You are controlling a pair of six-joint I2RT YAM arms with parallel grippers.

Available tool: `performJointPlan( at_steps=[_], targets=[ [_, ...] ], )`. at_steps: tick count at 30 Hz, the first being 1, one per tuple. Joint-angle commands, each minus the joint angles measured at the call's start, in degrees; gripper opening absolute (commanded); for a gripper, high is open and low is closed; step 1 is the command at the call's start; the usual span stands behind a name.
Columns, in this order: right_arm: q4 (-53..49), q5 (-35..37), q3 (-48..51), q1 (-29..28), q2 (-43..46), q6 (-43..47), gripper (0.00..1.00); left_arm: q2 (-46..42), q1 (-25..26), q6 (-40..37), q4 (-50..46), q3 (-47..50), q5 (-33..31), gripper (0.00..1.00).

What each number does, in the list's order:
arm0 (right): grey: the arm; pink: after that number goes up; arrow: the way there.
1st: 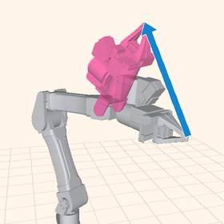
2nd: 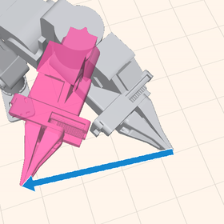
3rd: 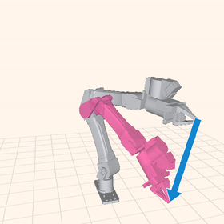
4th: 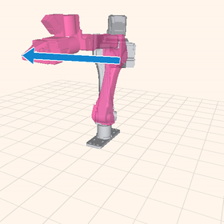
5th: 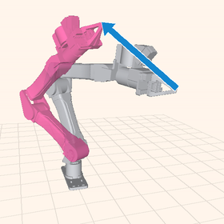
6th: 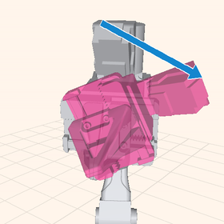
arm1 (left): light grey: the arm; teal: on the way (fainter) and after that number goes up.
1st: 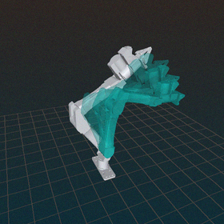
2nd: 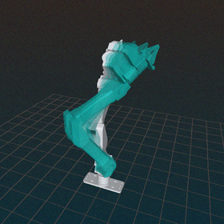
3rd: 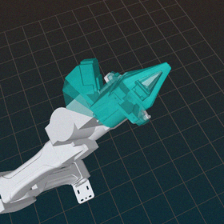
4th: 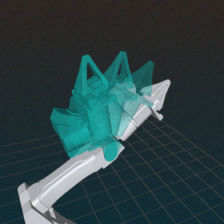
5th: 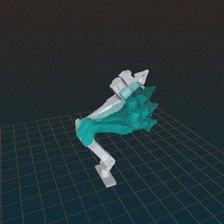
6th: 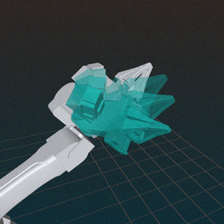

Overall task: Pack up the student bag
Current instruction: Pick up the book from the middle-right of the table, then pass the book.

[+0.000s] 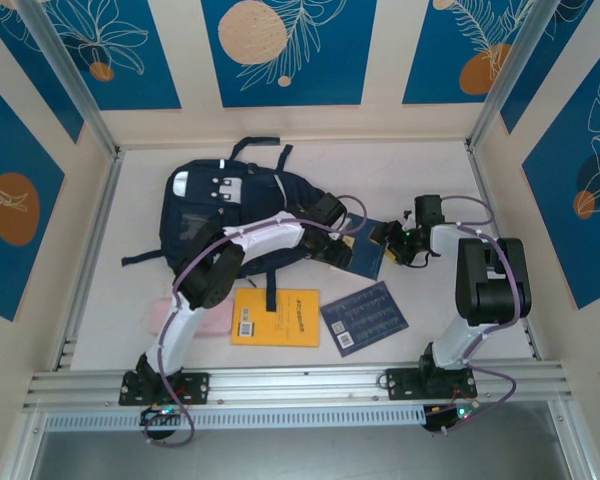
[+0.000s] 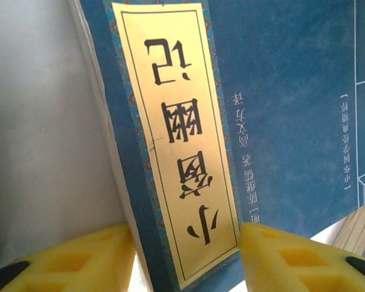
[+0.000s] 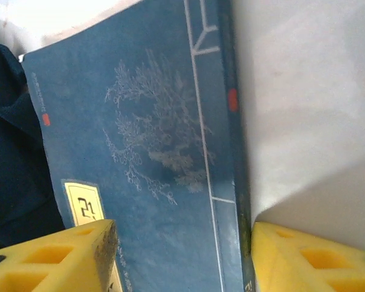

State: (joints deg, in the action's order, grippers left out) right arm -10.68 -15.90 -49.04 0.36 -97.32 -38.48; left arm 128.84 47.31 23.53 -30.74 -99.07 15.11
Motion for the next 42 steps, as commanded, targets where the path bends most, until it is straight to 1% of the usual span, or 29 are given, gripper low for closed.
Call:
performJointPlan(
  at_steps=[1, 4, 7, 9, 10, 12, 13, 14, 15, 17, 18, 20, 22, 24, 28, 30, 32, 34, 36, 38, 42],
  targets=[
    [3.75, -11.65, 0.37, -1.78, -0.95, 0.04, 0.59, 2.06, 0.57, -1.11, 1.62, -0.44, 5.2, 0.34],
    [10.68, -19.13, 2.71, -1.55, -0.77, -4.65, 0.57, 1.77, 0.5, -1.79, 1.99, -0.21, 6.56, 0.26],
    [14.67, -21.93, 4.56, -1.46, -0.01, -7.42, 0.54, 1.18, 0.53, -2.28, 2.23, 0.2, 7.51, 0.22],
    [14.81, -21.97, 4.97, -1.49, 0.29, -7.3, 0.51, 0.54, 0.5, -2.44, 2.23, 0.64, 7.49, 0.21],
    [13.87, -21.24, 5.03, -1.44, 0.46, -6.85, 0.46, 0.09, 0.42, -2.52, 2.28, 1.07, 7.56, 0.21],
    [12.12, -19.22, 5.26, -1.42, 1.37, -5.73, 0.32, -1.51, 0.18, -2.23, 2.58, 1.97, 7.88, 0.21],
    [10.85, -17.21, 5.58, -1.48, 2.43, -5.11, 0.22, -2.74, -0.06, -1.88, 3.03, 2.73, 8.0, 0.22],
    [10.07, -15.56, 5.99, -1.5, 4.02, -4.57, 0.15, -4.43, -0.26, -1.42, 3.66, 3.72, 8.16, 0.25],
    [9.41, -13.9, 6.37, -1.59, 5.56, -4.2, 0.11, -6.06, -0.51, -0.94, 4.13, 4.73, 8.25, 0.3],
    [7.63, -10.57, 7.02, -1.67, 9.79, -3.48, 0.04, -10.54, -1.05, 0.01, 5.07, 7.17, 7.78, 0.44],
    [7.21, -9.79, 7.29, -1.76, 11.97, -3.1, 0.03, -12.74, -1.22, 0.5, 5.68, 8.44, 7.52, 0.5],
    [6.27, -7.53, 7.73, -2.65, 17.37, -1.88, 0.02, -18.17, -1.75, 2.3, 7.4, 12.34, 6.86, 0.6],
    [6.1, -5.84, 8.51, -4.08, 22.35, -0.26, 0.03, -23.44, -2.78, 5.78, 11.42, 17.47, 7.85, 0.64],
    [6.86, -4.24, 10.06, -6.19, 28.08, 1.08, 0.04, -28.74, -3.6, 7.94, 14.15, 22.08, 6.91, 0.67],
    [12.65, -8.75, 14.37, -8.72, 37.11, 0.97, 0.06, -39.27, -3.58, 7.57, 14.12, 27.71, 2.31, 0.75],
    [16.4, -12.39, 16.4, -9.63, 40.27, 0.16, 0.04, -44.54, -3.58, 7.55, 16.57, 30.78, 2.28, 0.78],
    [22.11, -17.5, 18.91, -10.65, 43.3, -1.92, 0.03, -49.02, -3.57, 7.71, 17.8, 33.53, 2.5, 0.81],
    [28.45, -21.33, 21.25, -12.46, 46.04, -4.12, 0.0, -52.57, -3.62, 7.68, 18.12, 35.43, 4.17, 0.83],
    [30.88, -23.31, 22.11, -15.17, 48.45, -4.04, 0.0, -55.16, -3.67, 7.24, 18.79, 37.08, 7.59, 0.83],
    [31.24, -24.79, 22.17, -18.53, 50.98, -3.22, 0.0, -57.2, -3.7, 6.6, 19.09, 38.64, 10.25, 0.84],
    [31.42, -26.51, 22.43, -22.9, 54.01, -2.33, 0.0, -60.15, -3.75, 4.11, 18.1, 40.21, 12.14, 0.83]
  ],
)
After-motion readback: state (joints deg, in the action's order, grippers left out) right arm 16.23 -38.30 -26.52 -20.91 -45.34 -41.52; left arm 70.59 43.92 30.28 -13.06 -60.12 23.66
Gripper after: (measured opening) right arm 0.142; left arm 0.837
